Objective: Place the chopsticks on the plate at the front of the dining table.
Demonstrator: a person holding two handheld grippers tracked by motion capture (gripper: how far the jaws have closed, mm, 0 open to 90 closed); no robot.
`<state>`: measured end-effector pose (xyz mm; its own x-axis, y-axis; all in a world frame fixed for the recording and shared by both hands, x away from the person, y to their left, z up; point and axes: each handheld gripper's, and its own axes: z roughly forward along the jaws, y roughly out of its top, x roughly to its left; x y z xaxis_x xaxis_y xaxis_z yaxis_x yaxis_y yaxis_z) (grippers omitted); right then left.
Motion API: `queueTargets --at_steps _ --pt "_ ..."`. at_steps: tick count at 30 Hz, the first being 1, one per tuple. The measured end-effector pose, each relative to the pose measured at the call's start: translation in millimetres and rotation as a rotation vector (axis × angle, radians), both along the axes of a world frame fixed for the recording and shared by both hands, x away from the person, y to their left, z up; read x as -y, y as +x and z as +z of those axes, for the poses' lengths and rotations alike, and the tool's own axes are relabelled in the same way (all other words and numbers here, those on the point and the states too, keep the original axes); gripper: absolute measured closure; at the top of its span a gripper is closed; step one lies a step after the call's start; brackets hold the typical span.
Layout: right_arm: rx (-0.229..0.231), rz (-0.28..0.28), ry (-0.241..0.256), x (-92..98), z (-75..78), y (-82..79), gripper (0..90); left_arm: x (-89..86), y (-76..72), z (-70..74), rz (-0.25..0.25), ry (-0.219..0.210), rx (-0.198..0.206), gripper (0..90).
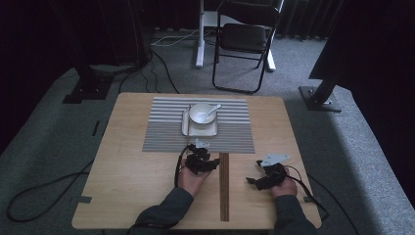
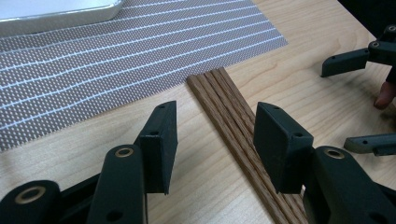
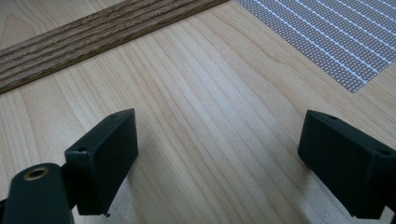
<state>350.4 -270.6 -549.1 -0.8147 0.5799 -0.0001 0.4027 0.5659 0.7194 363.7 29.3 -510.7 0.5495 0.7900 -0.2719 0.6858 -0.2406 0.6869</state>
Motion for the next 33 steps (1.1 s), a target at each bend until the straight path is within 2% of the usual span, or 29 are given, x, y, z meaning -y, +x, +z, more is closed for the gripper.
queueTargets --at_steps 11,18,33 --pt "-0.001 0.000 0.000 0.0 0.0 0.0 11.6 1.5 -3.5 -6.1 -0.004 0.009 -0.008 50.2" --pt "-0.001 -0.001 0.001 -0.1 0.0 -0.1 11.6 6.4 -10.4 -10.4 -0.020 0.028 0.007 50.2" --pt "0.000 -0.001 0.000 0.0 0.0 0.0 11.6 14.7 -18.6 -19.0 -0.048 0.046 -0.009 50.2"
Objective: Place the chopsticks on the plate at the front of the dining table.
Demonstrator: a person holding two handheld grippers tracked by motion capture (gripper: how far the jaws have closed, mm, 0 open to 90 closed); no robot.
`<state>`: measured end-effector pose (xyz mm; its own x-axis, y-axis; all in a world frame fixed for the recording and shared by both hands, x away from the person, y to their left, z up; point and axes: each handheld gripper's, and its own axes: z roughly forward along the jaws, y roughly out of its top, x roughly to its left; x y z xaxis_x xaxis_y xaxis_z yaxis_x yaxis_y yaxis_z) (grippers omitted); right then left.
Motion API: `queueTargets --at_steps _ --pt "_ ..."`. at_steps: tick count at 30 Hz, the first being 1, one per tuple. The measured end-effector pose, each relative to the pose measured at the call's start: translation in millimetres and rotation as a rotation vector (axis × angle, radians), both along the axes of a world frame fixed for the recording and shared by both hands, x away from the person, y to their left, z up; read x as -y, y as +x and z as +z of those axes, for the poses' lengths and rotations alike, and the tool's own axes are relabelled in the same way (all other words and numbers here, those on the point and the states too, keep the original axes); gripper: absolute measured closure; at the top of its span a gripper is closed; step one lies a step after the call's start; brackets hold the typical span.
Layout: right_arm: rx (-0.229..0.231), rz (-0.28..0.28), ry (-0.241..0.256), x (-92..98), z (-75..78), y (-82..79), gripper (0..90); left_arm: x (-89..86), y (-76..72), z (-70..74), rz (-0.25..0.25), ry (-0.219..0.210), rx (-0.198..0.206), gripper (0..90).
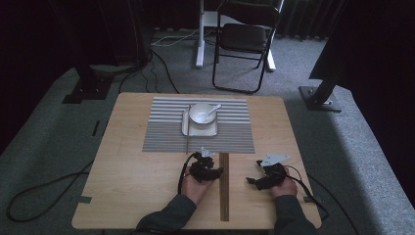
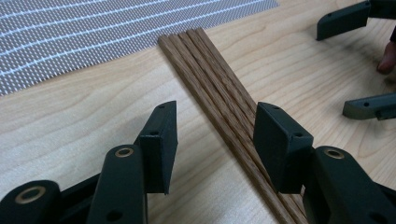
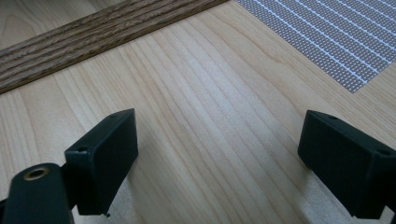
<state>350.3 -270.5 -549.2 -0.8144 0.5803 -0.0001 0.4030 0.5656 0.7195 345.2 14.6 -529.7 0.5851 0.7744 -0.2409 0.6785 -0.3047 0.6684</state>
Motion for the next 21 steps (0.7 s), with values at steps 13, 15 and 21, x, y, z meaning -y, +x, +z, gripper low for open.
queueTargets --at_steps 13,15,21 --pt "0.000 0.000 0.000 0.0 0.0 0.0 11.6 3.9 -6.7 -5.8 -0.007 0.036 0.023 52.1" --pt "0.000 0.000 0.000 0.0 0.0 0.0 11.6 4.4 -7.4 -5.8 -0.007 0.041 0.028 52.5" --pt "-0.001 -0.001 0.000 0.0 0.0 0.0 11.6 7.6 -12.3 -6.2 -0.019 0.072 0.055 52.7"
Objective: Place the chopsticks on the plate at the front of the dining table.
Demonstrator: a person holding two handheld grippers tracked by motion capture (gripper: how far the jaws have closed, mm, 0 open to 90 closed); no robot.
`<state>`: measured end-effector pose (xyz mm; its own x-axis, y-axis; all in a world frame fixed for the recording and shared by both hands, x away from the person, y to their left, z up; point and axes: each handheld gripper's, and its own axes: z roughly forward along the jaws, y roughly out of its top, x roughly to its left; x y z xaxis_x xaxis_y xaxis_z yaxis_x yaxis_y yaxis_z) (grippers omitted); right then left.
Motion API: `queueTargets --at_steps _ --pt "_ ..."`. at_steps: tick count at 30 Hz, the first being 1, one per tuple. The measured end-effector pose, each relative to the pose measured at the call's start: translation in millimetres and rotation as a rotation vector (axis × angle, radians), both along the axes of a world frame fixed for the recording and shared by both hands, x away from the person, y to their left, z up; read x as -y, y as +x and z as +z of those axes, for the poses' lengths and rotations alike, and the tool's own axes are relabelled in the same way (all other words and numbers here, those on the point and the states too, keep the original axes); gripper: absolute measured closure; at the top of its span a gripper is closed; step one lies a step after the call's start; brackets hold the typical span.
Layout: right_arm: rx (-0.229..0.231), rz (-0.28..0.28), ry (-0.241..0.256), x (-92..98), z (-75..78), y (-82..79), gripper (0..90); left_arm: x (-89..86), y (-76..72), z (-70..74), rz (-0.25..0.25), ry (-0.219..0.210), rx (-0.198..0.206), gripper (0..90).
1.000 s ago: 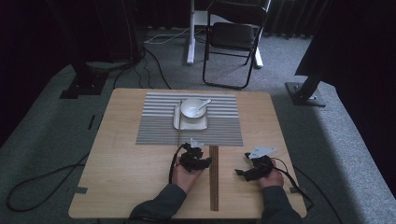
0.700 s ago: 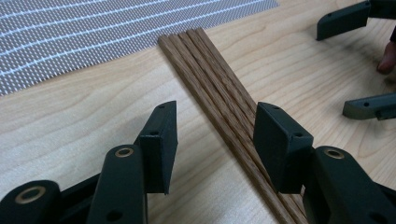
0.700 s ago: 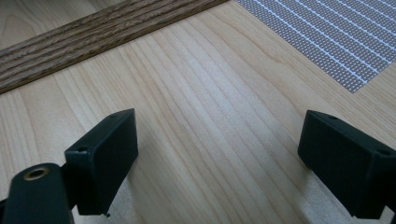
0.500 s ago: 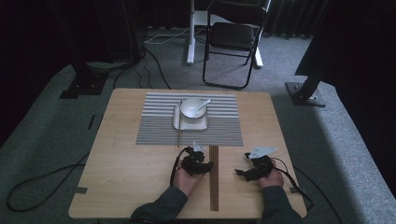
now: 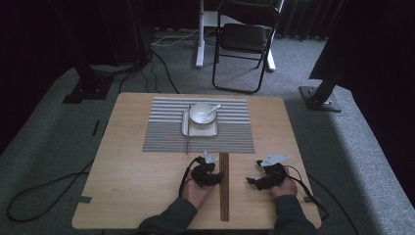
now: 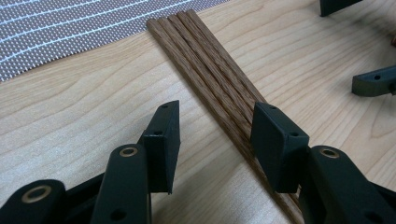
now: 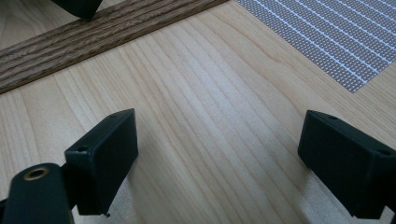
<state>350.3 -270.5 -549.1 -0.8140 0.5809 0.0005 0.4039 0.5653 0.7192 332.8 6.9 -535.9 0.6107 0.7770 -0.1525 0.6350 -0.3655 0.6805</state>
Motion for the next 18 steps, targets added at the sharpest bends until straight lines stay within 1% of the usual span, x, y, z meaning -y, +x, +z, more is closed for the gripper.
queueTargets --at_steps 8,14,18 --pt "0.000 0.000 0.000 0.0 0.0 0.0 11.6 1.2 -3.1 0.8 -0.002 0.033 0.013 54.3" --pt "0.000 0.000 0.000 0.0 0.0 0.0 11.6 0.6 -6.1 1.4 0.000 0.044 0.012 54.6" --pt "0.000 0.001 -0.001 0.0 0.1 0.0 11.5 1.9 -11.6 1.8 -0.004 0.076 0.026 55.3"
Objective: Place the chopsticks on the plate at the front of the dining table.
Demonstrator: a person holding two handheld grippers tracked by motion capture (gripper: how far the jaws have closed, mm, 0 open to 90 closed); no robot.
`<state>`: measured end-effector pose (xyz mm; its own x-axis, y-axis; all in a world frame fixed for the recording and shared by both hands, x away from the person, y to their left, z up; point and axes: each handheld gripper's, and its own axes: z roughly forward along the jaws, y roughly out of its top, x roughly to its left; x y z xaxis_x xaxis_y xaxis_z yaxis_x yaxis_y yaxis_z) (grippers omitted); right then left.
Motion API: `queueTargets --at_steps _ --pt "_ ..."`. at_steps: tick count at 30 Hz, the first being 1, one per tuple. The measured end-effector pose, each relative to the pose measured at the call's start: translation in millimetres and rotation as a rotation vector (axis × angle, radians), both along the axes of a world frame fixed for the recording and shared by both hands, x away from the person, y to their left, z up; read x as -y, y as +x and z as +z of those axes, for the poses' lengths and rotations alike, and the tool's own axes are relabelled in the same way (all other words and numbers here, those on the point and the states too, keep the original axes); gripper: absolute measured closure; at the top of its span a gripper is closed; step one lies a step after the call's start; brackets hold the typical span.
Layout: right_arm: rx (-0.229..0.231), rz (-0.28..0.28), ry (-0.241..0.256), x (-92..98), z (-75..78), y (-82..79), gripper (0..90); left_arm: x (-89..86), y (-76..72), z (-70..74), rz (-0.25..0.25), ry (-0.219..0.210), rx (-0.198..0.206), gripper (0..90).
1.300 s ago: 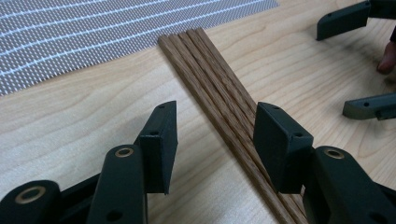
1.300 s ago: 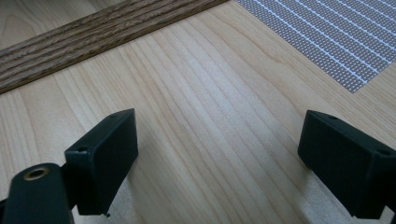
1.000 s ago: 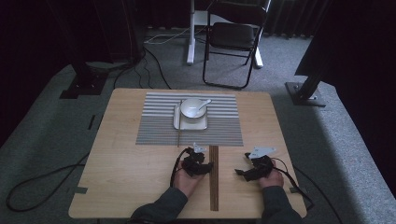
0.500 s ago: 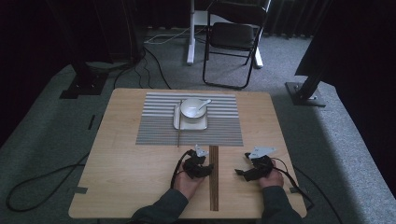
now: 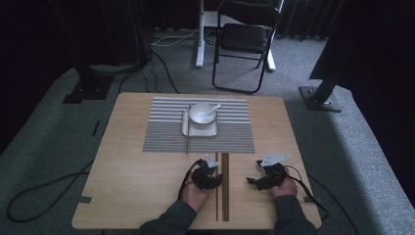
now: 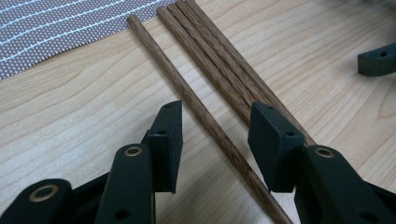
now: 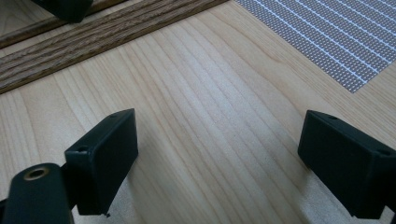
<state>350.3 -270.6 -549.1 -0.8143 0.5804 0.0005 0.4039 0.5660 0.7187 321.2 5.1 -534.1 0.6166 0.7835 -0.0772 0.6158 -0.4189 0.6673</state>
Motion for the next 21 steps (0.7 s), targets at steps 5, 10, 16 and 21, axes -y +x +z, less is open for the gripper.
queueTargets --at_steps 5,10,16,21 --pt "0.001 0.000 0.001 0.0 -0.1 0.0 11.6 -1.5 -2.6 0.1 -0.004 0.003 0.001 57.0" --pt "0.001 0.000 0.001 0.0 -0.1 0.0 11.6 -7.9 -1.5 0.6 0.008 0.009 0.000 61.4" --pt "0.000 0.000 0.000 0.0 0.0 0.0 11.6 -11.9 -2.9 1.0 0.023 0.042 0.017 66.2" --pt "0.001 0.000 0.000 0.0 0.0 0.0 11.6 -14.4 -5.1 1.3 0.048 0.062 0.026 67.2"
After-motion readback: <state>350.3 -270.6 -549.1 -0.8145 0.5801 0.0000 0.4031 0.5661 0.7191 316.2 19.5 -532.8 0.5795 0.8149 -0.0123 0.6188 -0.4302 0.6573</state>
